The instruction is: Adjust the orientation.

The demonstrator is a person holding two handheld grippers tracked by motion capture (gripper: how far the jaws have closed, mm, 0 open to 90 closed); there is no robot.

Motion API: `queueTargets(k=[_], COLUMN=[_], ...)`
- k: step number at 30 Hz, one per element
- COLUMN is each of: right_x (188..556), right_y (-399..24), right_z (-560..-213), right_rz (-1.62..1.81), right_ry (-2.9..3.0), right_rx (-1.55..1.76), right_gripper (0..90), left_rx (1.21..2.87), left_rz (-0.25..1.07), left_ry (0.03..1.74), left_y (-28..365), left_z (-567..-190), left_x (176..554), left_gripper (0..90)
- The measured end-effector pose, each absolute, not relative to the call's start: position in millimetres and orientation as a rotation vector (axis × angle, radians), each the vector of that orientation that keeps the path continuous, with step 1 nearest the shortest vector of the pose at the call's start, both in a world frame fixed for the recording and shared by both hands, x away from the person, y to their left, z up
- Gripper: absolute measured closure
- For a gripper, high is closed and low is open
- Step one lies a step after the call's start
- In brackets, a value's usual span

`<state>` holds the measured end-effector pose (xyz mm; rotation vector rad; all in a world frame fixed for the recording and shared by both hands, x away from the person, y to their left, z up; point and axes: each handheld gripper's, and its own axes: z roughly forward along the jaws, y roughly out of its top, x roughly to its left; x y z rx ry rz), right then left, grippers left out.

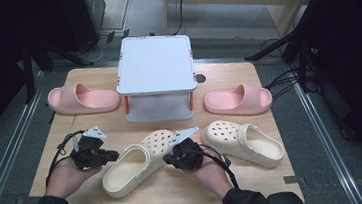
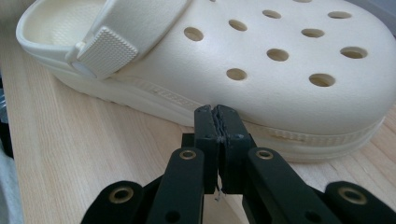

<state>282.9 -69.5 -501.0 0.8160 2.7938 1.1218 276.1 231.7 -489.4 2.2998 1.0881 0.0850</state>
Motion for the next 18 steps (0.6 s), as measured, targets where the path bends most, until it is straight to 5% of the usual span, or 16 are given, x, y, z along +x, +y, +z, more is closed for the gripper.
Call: queueTargets(k=[18], right_x=[310.6], right_y=[-68.7], right_z=[-504.8], right_rz=[1.165], right_ry=[2.721], right_rx=[0.907], right_gripper=[86.6], left_rx=[2.258], left_rz=[-0.031], left_ry=[1.045], left_y=[223.6], left_z=[-491.7], left_x=[264.5], left_gripper=[86.0])
